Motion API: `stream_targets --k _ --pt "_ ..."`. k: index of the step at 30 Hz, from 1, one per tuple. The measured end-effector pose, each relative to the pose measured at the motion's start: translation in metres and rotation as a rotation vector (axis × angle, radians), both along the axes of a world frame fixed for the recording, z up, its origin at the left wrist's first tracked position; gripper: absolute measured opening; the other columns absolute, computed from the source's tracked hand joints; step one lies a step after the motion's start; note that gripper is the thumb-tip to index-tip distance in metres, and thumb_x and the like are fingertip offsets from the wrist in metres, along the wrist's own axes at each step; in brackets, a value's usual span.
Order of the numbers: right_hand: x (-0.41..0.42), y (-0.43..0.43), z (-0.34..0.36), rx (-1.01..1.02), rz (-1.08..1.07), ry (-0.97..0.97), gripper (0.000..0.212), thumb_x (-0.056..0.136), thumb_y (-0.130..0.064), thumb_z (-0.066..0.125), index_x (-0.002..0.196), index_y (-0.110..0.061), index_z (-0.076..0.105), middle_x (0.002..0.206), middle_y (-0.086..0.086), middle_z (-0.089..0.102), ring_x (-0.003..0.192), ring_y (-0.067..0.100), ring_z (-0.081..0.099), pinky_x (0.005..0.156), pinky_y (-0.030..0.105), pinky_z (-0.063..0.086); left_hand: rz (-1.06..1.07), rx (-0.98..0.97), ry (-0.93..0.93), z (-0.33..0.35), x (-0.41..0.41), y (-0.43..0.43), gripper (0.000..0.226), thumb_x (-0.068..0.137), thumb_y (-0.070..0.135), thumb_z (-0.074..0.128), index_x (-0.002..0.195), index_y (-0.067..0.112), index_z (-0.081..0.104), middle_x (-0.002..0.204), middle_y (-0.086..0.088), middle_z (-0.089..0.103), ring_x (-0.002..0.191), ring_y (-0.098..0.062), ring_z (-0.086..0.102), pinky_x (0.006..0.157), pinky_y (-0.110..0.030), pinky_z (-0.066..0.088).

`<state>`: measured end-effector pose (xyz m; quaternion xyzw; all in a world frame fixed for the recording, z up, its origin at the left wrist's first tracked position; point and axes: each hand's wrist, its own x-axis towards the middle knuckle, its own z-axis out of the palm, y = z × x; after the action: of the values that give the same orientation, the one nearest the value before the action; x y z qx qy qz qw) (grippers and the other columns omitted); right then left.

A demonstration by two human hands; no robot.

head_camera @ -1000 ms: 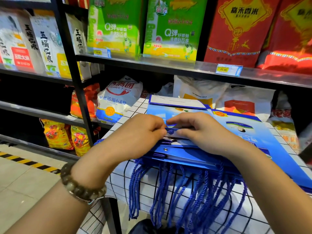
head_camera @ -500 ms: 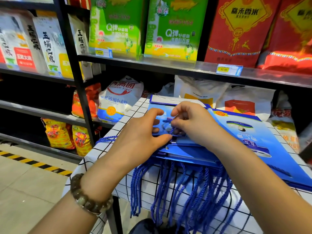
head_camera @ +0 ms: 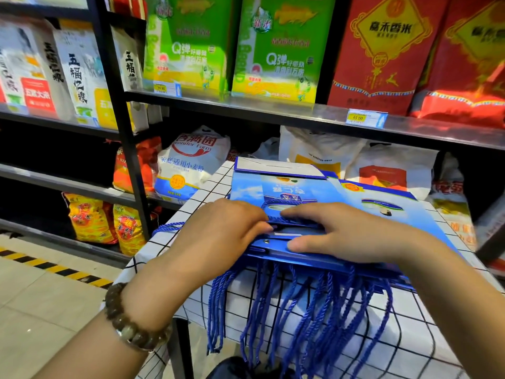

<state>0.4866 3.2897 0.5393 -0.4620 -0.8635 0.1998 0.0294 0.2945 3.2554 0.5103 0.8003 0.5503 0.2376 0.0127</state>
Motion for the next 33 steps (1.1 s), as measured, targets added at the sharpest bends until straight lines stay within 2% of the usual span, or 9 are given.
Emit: stream_targets --k 4,7,10,15,19,22,27,31,33 --pt "0.001 -0.014 -0.002 0.306 -0.059 -0.011 0.052 0.086 -0.049 0.049 0.135 -0.041 0.034 0.137 -0.016 0.046 0.123 0.009 0.045 0.097 0.027 0.039 0.066 0.207 0.037 0.002 0.01 -0.002 0.031 0.096 0.041 0.032 0.107 0.028 0.058 0.107 0.005 0.062 0.099 -0.02 0.056 0.073 -0.032 0.037" --pt "0.006 -0.02 0.007 0.605 -0.076 -0.155 0.053 0.087 -0.04 0.046 0.137 -0.042 0.028 0.132 -0.01 0.053 0.116 0.017 0.049 0.077 0.028 0.038 0.043 0.317 -0.003 0.01 0.012 -0.002 0.03 0.094 0.037 0.038 0.091 0.024 0.064 0.084 0.002 0.066 0.077 -0.025 0.062 0.057 -0.029 0.036" --pt "0.02 -0.013 0.013 0.679 -0.22 -0.277 0.05 0.089 -0.033 0.047 0.135 -0.041 0.031 0.125 -0.001 0.057 0.114 0.025 0.052 0.08 0.032 0.043 0.047 0.446 0.083 0.021 0.013 0.0 0.024 0.084 0.036 0.047 0.075 0.025 0.065 0.066 0.005 0.065 0.059 -0.02 0.061 0.048 -0.021 0.023" --pt "0.031 -0.014 0.002 0.792 -0.241 -0.424 0.04 0.092 -0.022 0.04 0.129 -0.035 0.041 0.115 -0.003 0.064 0.102 0.026 0.059 0.066 0.029 0.04 0.064 0.251 0.264 0.038 0.034 -0.007 0.037 0.083 0.059 0.046 0.104 0.028 0.047 0.1 0.006 0.061 0.096 -0.019 0.055 0.062 -0.029 0.029" --pt "0.047 -0.012 0.002 0.939 -0.274 -0.299 0.048 0.053 -0.005 0.078 0.097 -0.021 0.07 0.068 0.002 0.07 0.046 0.024 0.061 0.039 0.023 0.039 0.114 0.281 0.466 0.046 0.064 0.01 0.037 0.086 0.018 0.05 0.119 0.025 0.035 0.106 -0.003 0.059 0.096 -0.03 0.057 0.051 -0.03 0.023" --pt "0.077 -0.007 0.005 1.163 -0.266 -0.176 0.049 0.051 0.005 0.07 0.097 -0.012 0.071 0.076 0.008 0.073 0.047 0.027 0.065 0.035 0.029 0.047 0.079 0.335 0.46 0.059 0.092 0.014 0.038 0.084 0.008 0.045 0.119 0.022 0.038 0.106 -0.004 0.059 0.097 -0.031 0.058 0.044 -0.029 0.014" --pt "0.134 -0.018 0.019 1.251 -0.382 -0.204 0.046 0.068 -0.007 0.037 0.1 -0.009 0.071 0.089 0.013 0.073 0.059 0.033 0.068 0.045 0.032 0.051 -0.055 0.421 0.36 0.071 0.15 0.019 0.041 0.035 0.013 0.073 0.076 0.016 0.066 0.054 -0.003 0.06 0.046 -0.026 0.059 0.049 -0.02 -0.003" --pt "0.176 -0.024 -0.014 1.107 -0.407 -0.348 0.047 0.067 -0.012 0.036 0.094 -0.015 0.074 0.085 0.008 0.074 0.049 0.027 0.066 0.038 0.025 0.045 -0.197 0.182 0.408 0.043 0.2 0.03 0.034 0.079 0.012 0.06 0.113 0.015 0.054 0.107 -0.007 0.064 0.098 -0.027 0.061 0.063 -0.028 0.032" --pt "0.186 -0.024 -0.038 0.949 -0.388 -0.414 0.035 0.063 -0.013 0.057 0.093 -0.018 0.074 0.083 0.006 0.075 0.05 0.023 0.067 0.035 0.023 0.044 -0.222 0.033 0.422 0.019 0.215 0.031 0.031 0.091 0.024 0.051 0.12 0.013 0.049 0.121 -0.007 0.057 0.111 -0.027 0.054 0.074 -0.031 0.035"
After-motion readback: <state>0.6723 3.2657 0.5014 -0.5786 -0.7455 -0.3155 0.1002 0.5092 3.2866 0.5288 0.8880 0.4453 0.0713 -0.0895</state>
